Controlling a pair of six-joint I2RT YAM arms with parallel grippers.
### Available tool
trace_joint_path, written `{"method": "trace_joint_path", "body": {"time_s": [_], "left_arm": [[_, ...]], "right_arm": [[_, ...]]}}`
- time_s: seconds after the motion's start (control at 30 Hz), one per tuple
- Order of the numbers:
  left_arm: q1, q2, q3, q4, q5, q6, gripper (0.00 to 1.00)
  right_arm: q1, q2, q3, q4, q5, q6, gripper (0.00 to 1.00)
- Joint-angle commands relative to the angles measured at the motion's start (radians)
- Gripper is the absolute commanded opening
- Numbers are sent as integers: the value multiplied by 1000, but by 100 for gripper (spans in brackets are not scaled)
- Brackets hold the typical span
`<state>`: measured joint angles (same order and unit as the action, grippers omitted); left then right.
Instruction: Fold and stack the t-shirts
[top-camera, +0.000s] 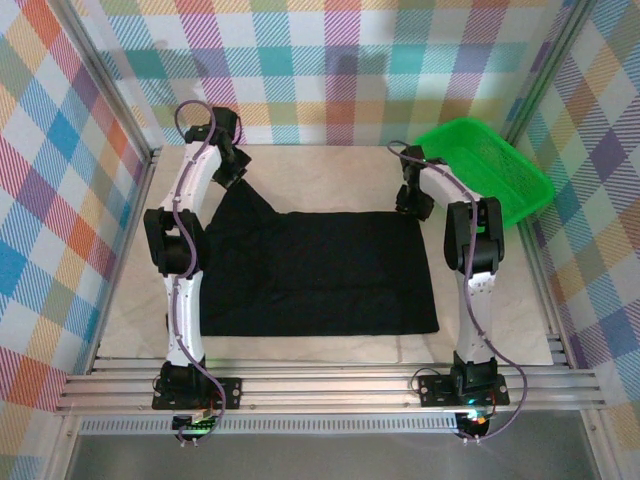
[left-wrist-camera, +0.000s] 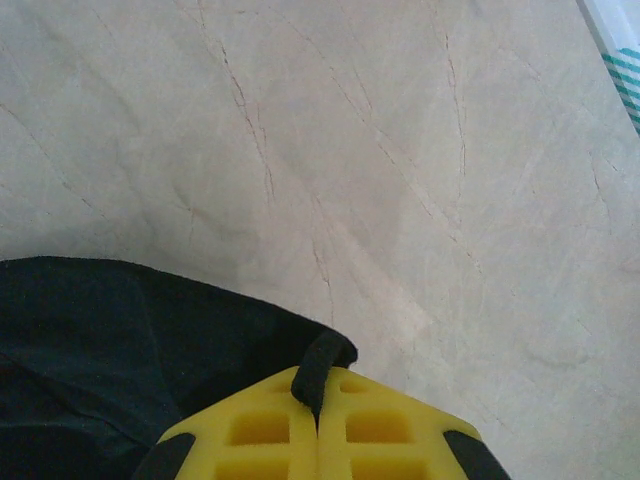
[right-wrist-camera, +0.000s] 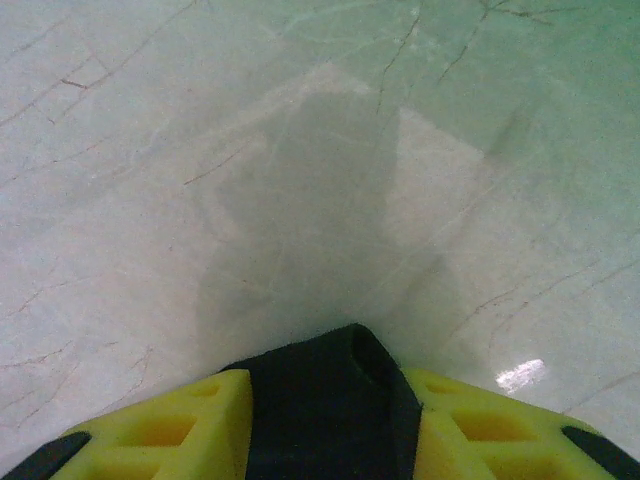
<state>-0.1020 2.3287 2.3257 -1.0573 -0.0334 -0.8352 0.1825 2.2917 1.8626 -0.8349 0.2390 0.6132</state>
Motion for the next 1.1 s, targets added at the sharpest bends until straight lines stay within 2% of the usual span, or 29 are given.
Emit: {"method": "trace_joint_path", "body": {"time_s": [0.0,0.17,0.27,0.33,0.5,0.6,0.77,1.07], "left_arm": [[10,-29,23,-40,19,28,0],[11,-29,22,-55,25,37,0],[15,-29,20,-59,28,37,0],[18,-35,21,-61,30,38,0],[22,-54,19,-109,36,36,0],[21,-103,-33,-122,47,27,0],[22,-252,-228,-80,49,-20,0],[27,-663,-689,-20,-21,-166,0]], "right_arm": [[-15,15,19,-5,29,-21,41],[-18,30,43,8,21,-60,40],[-19,50,50,3,10,-77,34],[-20,57,44,10,-4,-88,27],[-20,11,0,54,-10,-119,0],[-20,-70,-75,138,-21,-150,0],[-18,-174,-153,200,-74,-189,0],[-17,-392,-389,300,-103,-188,0]]}}
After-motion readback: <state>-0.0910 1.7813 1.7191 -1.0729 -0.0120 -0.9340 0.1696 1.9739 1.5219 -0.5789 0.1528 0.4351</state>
